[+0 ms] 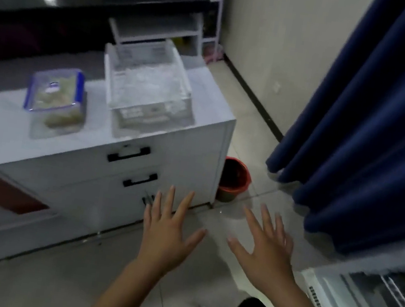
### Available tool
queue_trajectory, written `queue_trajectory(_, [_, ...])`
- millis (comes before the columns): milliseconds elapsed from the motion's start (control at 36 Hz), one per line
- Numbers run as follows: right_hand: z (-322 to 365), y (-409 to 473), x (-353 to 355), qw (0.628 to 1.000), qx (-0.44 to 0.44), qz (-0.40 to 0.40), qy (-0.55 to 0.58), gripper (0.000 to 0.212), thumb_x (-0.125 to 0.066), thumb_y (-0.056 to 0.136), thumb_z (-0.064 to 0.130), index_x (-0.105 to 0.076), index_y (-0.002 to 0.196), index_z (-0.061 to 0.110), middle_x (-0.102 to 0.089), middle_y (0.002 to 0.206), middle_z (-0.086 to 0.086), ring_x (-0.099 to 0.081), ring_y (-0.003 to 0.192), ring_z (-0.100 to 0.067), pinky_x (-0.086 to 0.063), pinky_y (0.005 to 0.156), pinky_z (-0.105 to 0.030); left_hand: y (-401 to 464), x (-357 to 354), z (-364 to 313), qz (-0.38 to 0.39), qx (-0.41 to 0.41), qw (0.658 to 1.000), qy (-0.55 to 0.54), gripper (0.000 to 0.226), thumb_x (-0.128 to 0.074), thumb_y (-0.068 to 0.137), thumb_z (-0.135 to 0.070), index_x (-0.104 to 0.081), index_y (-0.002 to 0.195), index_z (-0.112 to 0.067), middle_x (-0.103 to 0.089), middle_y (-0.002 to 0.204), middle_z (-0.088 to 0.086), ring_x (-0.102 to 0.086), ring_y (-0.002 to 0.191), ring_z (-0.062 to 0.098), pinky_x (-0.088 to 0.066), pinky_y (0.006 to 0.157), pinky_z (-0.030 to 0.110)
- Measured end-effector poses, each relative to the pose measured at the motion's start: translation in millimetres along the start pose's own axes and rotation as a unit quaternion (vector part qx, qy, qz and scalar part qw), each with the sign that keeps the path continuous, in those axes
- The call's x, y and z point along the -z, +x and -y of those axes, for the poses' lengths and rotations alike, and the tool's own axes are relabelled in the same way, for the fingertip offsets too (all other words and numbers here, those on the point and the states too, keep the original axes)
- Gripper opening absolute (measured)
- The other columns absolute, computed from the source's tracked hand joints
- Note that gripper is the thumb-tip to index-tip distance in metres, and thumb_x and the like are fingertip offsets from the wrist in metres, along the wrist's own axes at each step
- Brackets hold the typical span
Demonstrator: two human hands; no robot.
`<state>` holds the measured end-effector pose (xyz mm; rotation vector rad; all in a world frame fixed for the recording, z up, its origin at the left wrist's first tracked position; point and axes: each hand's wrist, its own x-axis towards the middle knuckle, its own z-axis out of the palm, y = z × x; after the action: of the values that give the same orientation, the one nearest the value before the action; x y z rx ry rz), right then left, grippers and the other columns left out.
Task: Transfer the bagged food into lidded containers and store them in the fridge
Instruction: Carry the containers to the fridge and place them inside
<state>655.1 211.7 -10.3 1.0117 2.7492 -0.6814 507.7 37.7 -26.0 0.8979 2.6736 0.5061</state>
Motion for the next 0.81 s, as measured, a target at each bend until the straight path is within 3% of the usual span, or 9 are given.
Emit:
queue_trajectory(250, [126, 77, -1, 0.985, 0.170, 0.029, -0.026, 0.070, -0.014, 0.074, 0.089, 0.013, 0.137, 0.071, 0.016, 0.165, 0.015, 0.020, 0.152, -0.018, -0.003, 0.121, -0.053, 4, 38, 101, -0.072, 0.163, 0.982, -0.059, 0.079, -0.033, 0.085, -0.083, 0.020, 0.142, -0.066, 0.021, 0.166, -0.010, 0.022, 0.153, 0.021, 0.006, 0.123, 0.048])
queue_trajectory(333, [173, 105, -1, 0.969, 0.244, 0.033, -0.037, 0.071, -0.012, 0.076, 0.088, 0.016, 0.139, 0.070, 0.021, 0.164, 0.017, 0.025, 0.150, -0.016, -0.001, 0.122, -0.053, 12, 56, 129, -0.092, 0.209, 0.970, -0.082, 0.080, -0.033, 0.082, -0.085, 0.016, 0.143, -0.066, 0.019, 0.166, -0.012, 0.018, 0.153, 0.021, 0.004, 0.122, 0.049])
queue_trajectory(444, [242, 146, 11, 0.941, 0.334, 0.038, -0.024, 0.076, -0.019, 0.079, 0.083, 0.007, 0.147, 0.061, 0.018, 0.164, 0.016, 0.024, 0.151, -0.017, 0.004, 0.121, -0.052, 34, 95, 166, -0.114, 0.260, 0.955, -0.081, 0.085, -0.032, 0.078, -0.087, 0.011, 0.146, -0.062, 0.015, 0.168, -0.008, 0.016, 0.154, 0.020, 0.001, 0.123, 0.049])
queue_trajectory(583, [318, 198, 38, 0.904, 0.426, 0.043, 0.001, 0.074, -0.033, 0.085, 0.072, -0.008, 0.153, 0.054, 0.010, 0.166, 0.013, 0.021, 0.152, -0.018, 0.010, 0.121, -0.048, 84, 161, 210, -0.162, 0.289, 0.941, -0.074, 0.092, -0.063, 0.085, -0.064, 0.001, 0.151, -0.055, 0.007, 0.169, -0.001, 0.005, 0.155, 0.027, -0.005, 0.125, 0.050])
queue_trajectory(722, [382, 238, 42, 0.863, 0.501, 0.034, 0.059, 0.071, -0.042, 0.087, 0.064, -0.028, 0.153, 0.043, -0.015, 0.167, 0.001, -0.002, 0.155, -0.028, -0.008, 0.122, -0.056, 152, 215, 260, -0.209, 0.329, 0.909, -0.148, 0.089, -0.069, 0.087, -0.053, -0.014, 0.156, -0.045, -0.002, 0.170, -0.003, -0.006, 0.155, 0.023, -0.020, 0.121, 0.051])
queue_trajectory(806, [419, 261, 28, 0.857, 0.511, 0.059, 0.020, 0.071, -0.039, 0.088, 0.067, -0.022, 0.154, 0.045, -0.007, 0.169, 0.001, 0.006, 0.155, -0.029, -0.004, 0.121, -0.061, 188, 233, 292, -0.216, 0.335, 0.885, -0.238, 0.086, -0.073, 0.089, -0.043, -0.020, 0.156, -0.040, -0.012, 0.168, -0.005, -0.017, 0.153, 0.018, -0.030, 0.116, 0.044])
